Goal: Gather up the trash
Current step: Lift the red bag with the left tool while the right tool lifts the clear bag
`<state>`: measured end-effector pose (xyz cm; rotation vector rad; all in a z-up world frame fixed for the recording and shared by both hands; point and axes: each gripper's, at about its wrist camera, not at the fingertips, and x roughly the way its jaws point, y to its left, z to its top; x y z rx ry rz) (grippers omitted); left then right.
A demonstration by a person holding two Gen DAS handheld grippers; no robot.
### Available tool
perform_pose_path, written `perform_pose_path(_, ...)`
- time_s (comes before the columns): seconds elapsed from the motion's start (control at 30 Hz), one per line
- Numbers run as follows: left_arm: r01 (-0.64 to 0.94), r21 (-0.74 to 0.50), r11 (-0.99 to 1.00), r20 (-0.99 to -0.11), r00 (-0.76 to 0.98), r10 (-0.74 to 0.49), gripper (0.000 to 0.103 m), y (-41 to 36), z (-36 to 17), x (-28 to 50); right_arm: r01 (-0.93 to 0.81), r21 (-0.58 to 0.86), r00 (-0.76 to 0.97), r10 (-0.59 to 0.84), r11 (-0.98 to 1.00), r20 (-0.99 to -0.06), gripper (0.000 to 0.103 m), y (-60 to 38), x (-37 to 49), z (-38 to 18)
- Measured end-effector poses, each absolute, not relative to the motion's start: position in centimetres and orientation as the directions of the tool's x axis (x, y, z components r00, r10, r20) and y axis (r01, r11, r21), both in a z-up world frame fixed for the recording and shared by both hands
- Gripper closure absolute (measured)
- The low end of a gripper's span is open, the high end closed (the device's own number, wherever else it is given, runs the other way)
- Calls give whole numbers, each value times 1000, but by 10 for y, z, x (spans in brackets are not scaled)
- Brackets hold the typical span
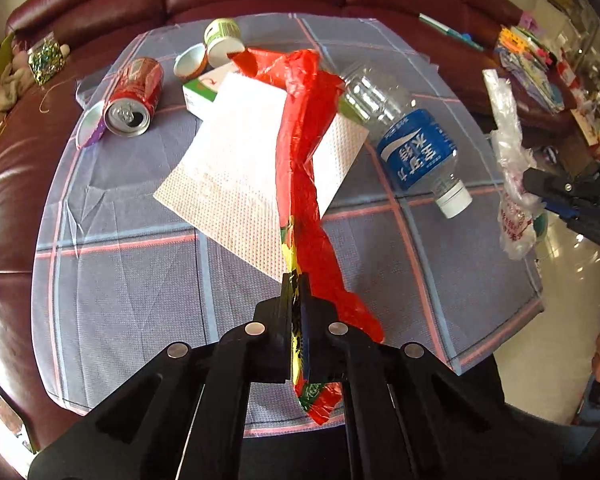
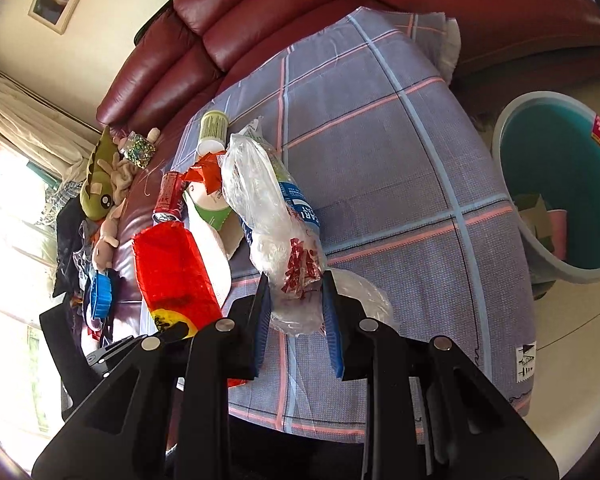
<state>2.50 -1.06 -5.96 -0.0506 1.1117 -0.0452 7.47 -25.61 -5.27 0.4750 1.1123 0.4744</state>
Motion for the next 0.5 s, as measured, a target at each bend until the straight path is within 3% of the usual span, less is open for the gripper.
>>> perform_pose_path(0.27,66,-83,994,-830,548,-106,100,-11,-10,38,-114,588,403,578,801,-709,80,-270,74,-35)
perform_pose_path(0.5,214,-114,970,-789,574,-219,100,-54,22,67,-66,584,477,540,809,-694,80,-307,77,-19)
